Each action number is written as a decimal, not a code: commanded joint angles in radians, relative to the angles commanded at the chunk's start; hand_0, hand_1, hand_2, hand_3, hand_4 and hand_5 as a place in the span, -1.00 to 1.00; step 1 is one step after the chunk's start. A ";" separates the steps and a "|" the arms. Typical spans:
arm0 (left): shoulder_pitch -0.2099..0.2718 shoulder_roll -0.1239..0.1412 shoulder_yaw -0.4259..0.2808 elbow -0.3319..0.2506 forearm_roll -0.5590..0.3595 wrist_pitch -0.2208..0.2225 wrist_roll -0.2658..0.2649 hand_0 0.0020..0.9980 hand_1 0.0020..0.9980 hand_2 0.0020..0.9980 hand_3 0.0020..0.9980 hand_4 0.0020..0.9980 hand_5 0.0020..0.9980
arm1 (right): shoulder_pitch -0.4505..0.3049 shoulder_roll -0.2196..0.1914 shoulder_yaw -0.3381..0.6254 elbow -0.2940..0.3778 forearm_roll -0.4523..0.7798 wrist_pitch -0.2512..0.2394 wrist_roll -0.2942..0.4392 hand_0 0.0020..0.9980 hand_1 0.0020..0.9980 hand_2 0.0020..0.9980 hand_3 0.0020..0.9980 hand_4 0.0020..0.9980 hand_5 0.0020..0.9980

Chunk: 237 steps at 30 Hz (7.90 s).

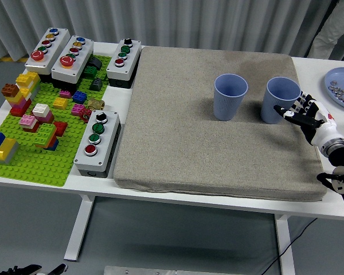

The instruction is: Pick cup pour cup place

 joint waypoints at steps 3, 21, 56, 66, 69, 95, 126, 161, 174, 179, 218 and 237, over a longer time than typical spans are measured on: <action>-0.001 0.000 0.000 0.000 0.001 0.000 0.000 0.54 0.53 0.66 0.37 0.01 1.00 | 0.002 0.001 -0.003 -0.001 -0.001 0.000 -0.001 0.86 0.76 0.91 0.83 0.69 -0.52; -0.004 0.000 -0.001 0.000 0.002 0.000 0.001 0.54 0.53 0.66 0.37 0.02 1.00 | 0.015 0.011 -0.007 -0.024 0.002 -0.001 0.000 0.86 0.76 0.91 0.82 0.69 -0.53; -0.005 0.002 0.000 0.000 0.006 -0.001 0.000 0.54 0.53 0.66 0.37 0.02 1.00 | 0.044 0.033 -0.021 -0.071 0.012 -0.005 0.003 0.86 0.76 0.91 0.82 0.68 -0.54; -0.008 0.002 0.001 0.000 0.005 -0.001 0.000 0.54 0.53 0.66 0.37 0.02 1.00 | 0.049 0.037 -0.023 -0.082 0.015 -0.008 0.004 0.86 0.76 0.90 0.81 0.68 -0.54; -0.008 0.002 0.000 0.000 0.006 -0.002 0.000 0.54 0.53 0.66 0.37 0.02 1.00 | 0.049 0.040 -0.026 -0.083 0.017 -0.009 0.004 0.86 0.76 0.90 0.81 0.68 -0.54; -0.009 0.003 0.006 0.000 0.002 -0.002 0.001 0.54 0.53 0.66 0.37 0.02 1.00 | 0.053 0.042 -0.031 -0.085 0.035 -0.006 0.014 0.79 0.63 0.53 0.54 0.67 -0.55; -0.007 0.005 0.003 0.000 0.004 -0.002 0.002 0.54 0.53 0.66 0.37 0.02 1.00 | 0.064 0.018 -0.044 -0.037 -0.055 -0.043 0.018 0.69 0.52 0.27 0.34 0.64 -0.63; -0.001 0.013 -0.005 0.000 0.015 -0.003 0.006 0.54 0.53 0.66 0.37 0.02 1.00 | 0.138 0.002 -0.135 0.024 -0.417 -0.179 0.069 0.68 0.52 0.25 0.33 0.60 -0.70; -0.006 0.013 -0.005 0.000 0.013 -0.003 0.005 0.54 0.53 0.66 0.37 0.02 1.00 | 0.152 0.012 -0.184 0.021 -0.681 -0.227 0.099 0.68 0.51 0.24 0.32 0.58 -0.71; -0.008 0.014 -0.004 0.000 0.013 -0.003 0.005 0.54 0.53 0.66 0.37 0.02 1.00 | 0.165 0.020 -0.211 0.020 -0.738 -0.236 0.104 0.68 0.51 0.24 0.32 0.58 -0.71; -0.006 0.015 -0.004 0.000 0.015 -0.004 0.006 0.54 0.53 0.66 0.37 0.02 1.00 | 0.180 0.022 -0.228 -0.010 -0.941 -0.344 0.140 0.68 0.51 0.23 0.29 0.56 -0.72; -0.012 0.016 -0.008 0.000 0.017 -0.003 0.006 0.54 0.53 0.66 0.36 0.02 1.00 | 0.193 0.019 -0.249 -0.031 -0.963 -0.363 0.142 0.69 0.51 0.22 0.28 0.56 -0.72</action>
